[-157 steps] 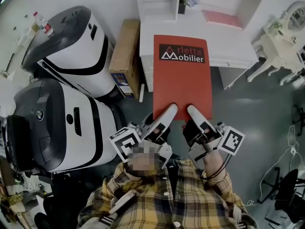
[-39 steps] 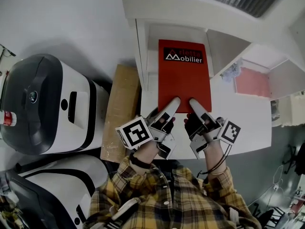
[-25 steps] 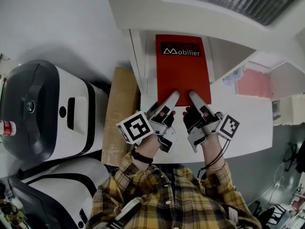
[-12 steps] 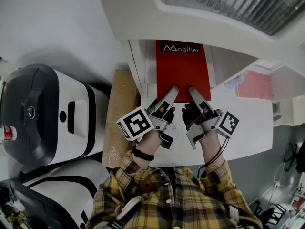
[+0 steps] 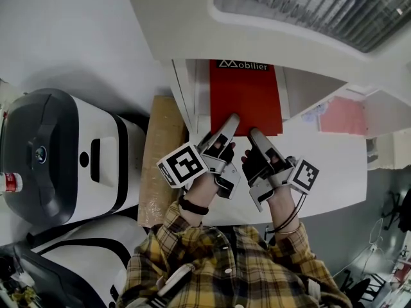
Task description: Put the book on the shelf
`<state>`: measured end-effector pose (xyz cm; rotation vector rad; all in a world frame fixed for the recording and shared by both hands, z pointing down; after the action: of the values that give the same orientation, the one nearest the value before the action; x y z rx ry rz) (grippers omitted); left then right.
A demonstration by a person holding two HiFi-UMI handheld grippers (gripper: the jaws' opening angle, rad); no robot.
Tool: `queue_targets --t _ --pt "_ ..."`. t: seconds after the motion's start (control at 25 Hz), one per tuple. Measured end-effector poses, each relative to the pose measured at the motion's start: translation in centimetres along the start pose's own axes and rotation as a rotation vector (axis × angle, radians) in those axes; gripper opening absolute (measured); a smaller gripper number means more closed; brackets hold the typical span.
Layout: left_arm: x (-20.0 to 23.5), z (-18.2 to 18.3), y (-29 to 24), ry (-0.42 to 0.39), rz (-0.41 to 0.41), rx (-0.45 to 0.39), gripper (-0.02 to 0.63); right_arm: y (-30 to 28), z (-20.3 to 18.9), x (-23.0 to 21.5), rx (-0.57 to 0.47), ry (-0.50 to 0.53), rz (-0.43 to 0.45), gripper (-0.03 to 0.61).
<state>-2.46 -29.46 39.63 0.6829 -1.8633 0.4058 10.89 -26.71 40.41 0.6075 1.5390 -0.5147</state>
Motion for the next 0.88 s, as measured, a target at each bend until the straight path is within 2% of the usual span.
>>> queue_targets --t 0.16,0.48,0.88 --pt "0.7 0.5 -0.2 -0.001 0.013 0.003 0.219 -0.9 0.0 -0.5 0.0 -0.013 -0.007 0.17" --pt "0.7 1.0 0.7 -0.052 0.06 -0.014 0.235 -1.7 -0.1 -0.7 -0.026 -0.036 -0.021 0.17" --pt "0.5 0.5 2.6 -0.07 0.084 -0.023 0.236 -3.5 0.0 -0.9 -0.051 -0.037 -0.047 0.17"
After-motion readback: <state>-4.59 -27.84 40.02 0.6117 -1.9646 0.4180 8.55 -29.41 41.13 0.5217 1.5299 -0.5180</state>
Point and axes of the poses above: the fingertips, and each gripper's own axes: y backward along the fingers, x to its left, z out of its top, the point moved 5 cm from there along y, backward along the fingers, and after that the axes turned 8 degrees about -y, right-handed, at the moved point
